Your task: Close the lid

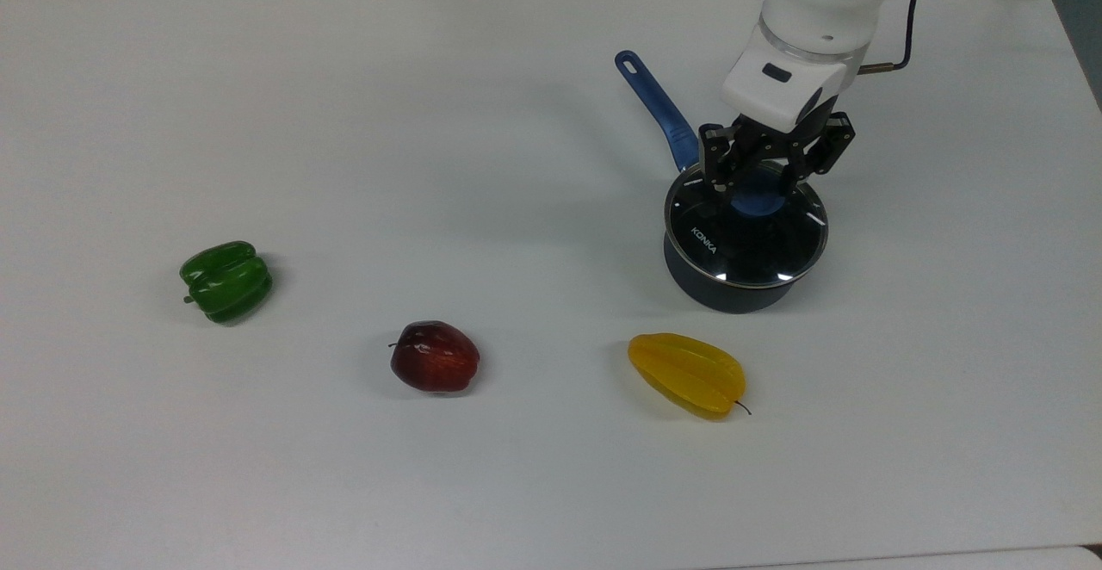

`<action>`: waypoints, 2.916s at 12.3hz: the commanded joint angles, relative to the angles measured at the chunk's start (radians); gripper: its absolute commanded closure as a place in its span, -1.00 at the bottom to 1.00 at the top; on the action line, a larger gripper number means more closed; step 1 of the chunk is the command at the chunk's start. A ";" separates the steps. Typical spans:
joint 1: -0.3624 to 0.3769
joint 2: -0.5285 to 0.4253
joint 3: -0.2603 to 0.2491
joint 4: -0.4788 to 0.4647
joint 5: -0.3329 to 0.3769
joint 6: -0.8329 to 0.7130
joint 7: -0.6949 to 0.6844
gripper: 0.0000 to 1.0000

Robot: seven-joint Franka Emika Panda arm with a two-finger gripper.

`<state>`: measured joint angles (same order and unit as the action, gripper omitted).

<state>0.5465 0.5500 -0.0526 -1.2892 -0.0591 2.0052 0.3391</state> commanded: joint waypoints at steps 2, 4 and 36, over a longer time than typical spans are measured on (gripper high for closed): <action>0.015 -0.005 -0.009 -0.001 -0.008 0.010 0.011 -0.02; 0.015 -0.005 -0.009 -0.013 -0.008 0.010 0.009 -0.01; -0.198 -0.315 -0.007 -0.238 -0.013 -0.242 -0.156 -1.00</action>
<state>0.4319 0.4154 -0.0652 -1.3550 -0.0674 1.8014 0.2571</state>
